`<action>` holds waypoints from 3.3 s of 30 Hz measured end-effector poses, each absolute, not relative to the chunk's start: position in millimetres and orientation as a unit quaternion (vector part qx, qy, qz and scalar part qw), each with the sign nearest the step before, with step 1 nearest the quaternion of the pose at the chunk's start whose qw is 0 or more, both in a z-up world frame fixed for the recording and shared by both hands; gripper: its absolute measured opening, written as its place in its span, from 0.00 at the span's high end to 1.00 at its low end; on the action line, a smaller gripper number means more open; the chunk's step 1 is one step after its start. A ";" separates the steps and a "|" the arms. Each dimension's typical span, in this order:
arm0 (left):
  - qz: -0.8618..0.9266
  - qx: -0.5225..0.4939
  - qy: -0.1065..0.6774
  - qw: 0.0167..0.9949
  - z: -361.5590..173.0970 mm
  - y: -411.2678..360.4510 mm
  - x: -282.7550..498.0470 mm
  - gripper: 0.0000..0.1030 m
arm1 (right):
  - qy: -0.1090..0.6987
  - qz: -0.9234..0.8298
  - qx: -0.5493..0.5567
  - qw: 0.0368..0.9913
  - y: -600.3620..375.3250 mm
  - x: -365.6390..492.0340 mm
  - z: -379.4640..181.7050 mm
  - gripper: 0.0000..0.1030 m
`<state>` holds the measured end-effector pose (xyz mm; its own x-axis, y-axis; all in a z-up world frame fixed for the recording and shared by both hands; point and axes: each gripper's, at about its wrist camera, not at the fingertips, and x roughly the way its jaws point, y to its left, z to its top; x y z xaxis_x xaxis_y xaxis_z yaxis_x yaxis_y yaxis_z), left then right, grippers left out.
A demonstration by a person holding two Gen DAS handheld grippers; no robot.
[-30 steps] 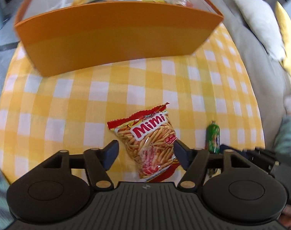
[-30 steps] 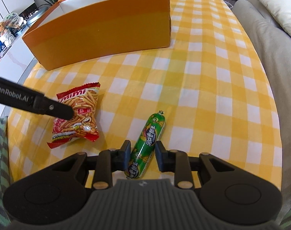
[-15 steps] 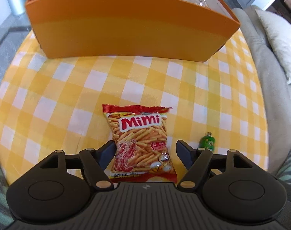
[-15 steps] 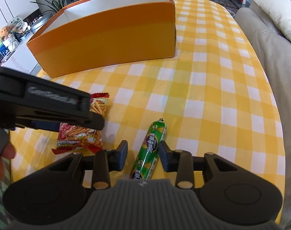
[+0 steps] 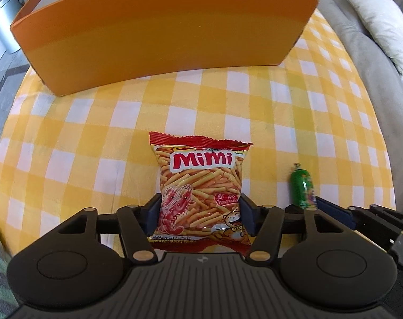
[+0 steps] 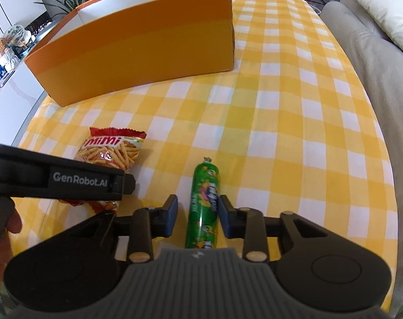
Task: Organize snacks
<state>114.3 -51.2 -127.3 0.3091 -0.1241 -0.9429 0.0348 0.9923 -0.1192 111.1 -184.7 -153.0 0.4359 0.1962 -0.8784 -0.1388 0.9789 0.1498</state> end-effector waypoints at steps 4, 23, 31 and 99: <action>-0.059 -0.024 0.576 0.815 -124.4 -50.0 112.2 0.50 | 0.522 0.099 0.015 0.847 -182.7 110.2 -154.1 0.81; -0.095 -0.054 0.516 0.850 -70.8 -20.9 95.2 0.57 | 0.481 0.099 0.026 0.871 -184.4 101.9 -120.0 0.81; -0.095 -0.055 0.463 0.880 -25.4 -5.2 102.3 0.57 | 0.433 0.112 0.030 0.894 -178.1 107.6 -74.7 0.81; -0.072 0.070 0.609 0.786 -73.3 12.5 298.3 0.27 | 0.570 0.152 -0.084 0.803 -93.2 361.1 -90.0 0.74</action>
<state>298.3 12.5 -73.3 0.2469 -0.0281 -0.9686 0.1980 0.9800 0.0220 361.1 -93.2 -90.0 0.3047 0.1482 -0.9408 -0.3406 0.9394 0.0376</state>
